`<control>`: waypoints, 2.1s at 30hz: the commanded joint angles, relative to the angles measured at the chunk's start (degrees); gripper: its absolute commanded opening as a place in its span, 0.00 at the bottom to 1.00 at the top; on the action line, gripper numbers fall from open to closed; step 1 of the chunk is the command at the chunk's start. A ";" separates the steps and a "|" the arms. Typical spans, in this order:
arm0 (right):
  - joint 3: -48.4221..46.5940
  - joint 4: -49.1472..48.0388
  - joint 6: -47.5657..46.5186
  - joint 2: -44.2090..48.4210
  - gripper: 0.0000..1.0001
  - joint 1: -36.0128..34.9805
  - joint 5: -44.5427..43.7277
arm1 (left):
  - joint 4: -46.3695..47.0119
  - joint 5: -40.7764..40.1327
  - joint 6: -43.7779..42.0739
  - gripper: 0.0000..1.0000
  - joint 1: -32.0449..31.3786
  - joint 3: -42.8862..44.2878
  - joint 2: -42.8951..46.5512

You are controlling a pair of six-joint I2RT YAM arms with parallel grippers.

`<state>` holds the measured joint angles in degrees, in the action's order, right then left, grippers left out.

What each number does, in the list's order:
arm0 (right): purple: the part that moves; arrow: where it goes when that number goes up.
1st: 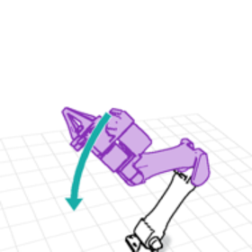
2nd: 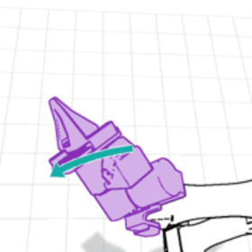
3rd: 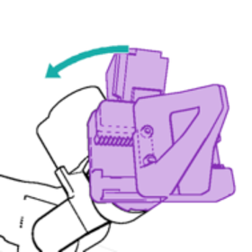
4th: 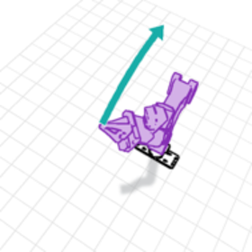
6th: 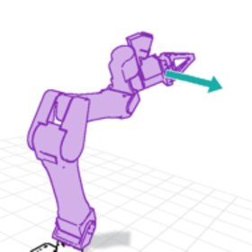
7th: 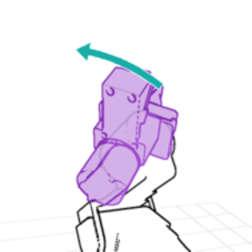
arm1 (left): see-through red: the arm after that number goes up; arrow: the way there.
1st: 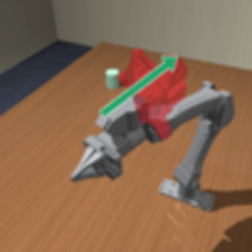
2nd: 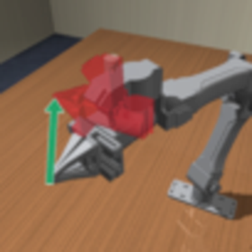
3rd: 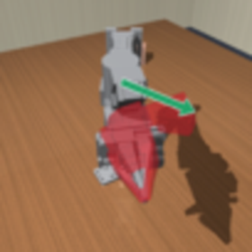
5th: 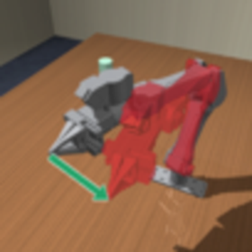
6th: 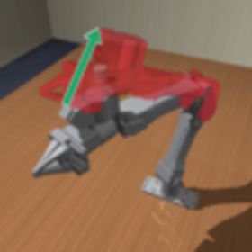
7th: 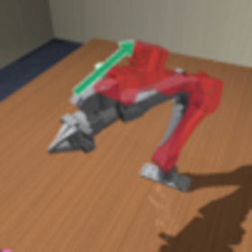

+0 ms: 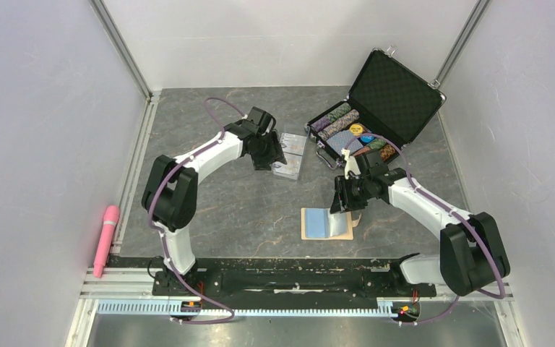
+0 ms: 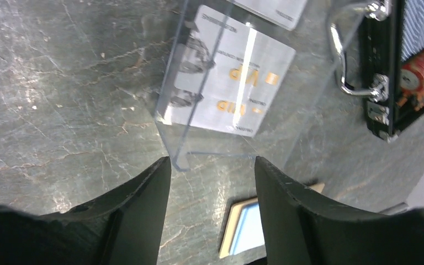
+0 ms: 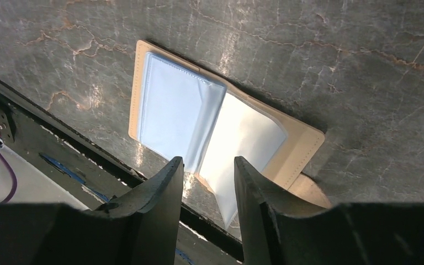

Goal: Put the credit cards into the card holder
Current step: Move the storage box to the center of the board.

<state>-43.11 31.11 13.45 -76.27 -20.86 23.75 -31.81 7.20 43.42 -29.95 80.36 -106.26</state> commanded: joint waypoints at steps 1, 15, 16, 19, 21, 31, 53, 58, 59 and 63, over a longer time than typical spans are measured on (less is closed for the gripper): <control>-2.24 -0.85 0.60 1.91 0.42 -0.15 1.39 | -3.64 -3.18 0.88 0.60 0.47 4.09 -4.08; -5.77 0.03 -0.41 0.70 0.43 -0.14 1.65 | -8.16 -11.38 -13.18 0.04 0.75 0.36 -1.71; -6.05 -0.04 -0.58 0.51 0.43 -0.09 1.67 | -8.30 -11.39 -15.81 0.02 0.76 -0.35 -0.76; -7.29 -0.60 -0.69 -0.85 0.44 -0.14 2.03 | -8.62 -12.50 -21.76 0.02 0.73 -3.52 2.78; -8.37 -1.35 -0.50 -2.04 0.45 -0.10 2.67 | -8.62 -13.21 -24.68 0.02 0.73 -6.80 5.34; -18.74 -2.31 -2.98 -11.09 0.67 -2.29 2.09 | -8.48 -13.26 -31.87 0.33 0.67 -18.99 15.11; -54.66 7.23 -10.88 -43.62 0.65 -12.45 -11.16 | 1.23 -2.04 -6.58 0.82 0.68 -38.59 47.28; -56.50 9.40 -8.22 -45.24 0.37 -13.48 -17.23 | 1.14 -1.48 -4.94 0.82 0.69 -41.21 48.92; -56.22 9.62 -7.34 -44.76 0.30 -13.50 -17.91 | 0.86 -1.67 -4.61 0.83 0.68 -41.35 48.95; -53.00 11.22 -5.56 -42.13 0.18 -13.63 -20.32 | -0.86 -4.07 -2.60 0.84 0.68 -41.14 47.67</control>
<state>-96.68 40.01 5.63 -121.86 -34.35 7.57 -33.17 4.64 36.23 -29.32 38.94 -58.54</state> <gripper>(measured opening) 0.210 0.836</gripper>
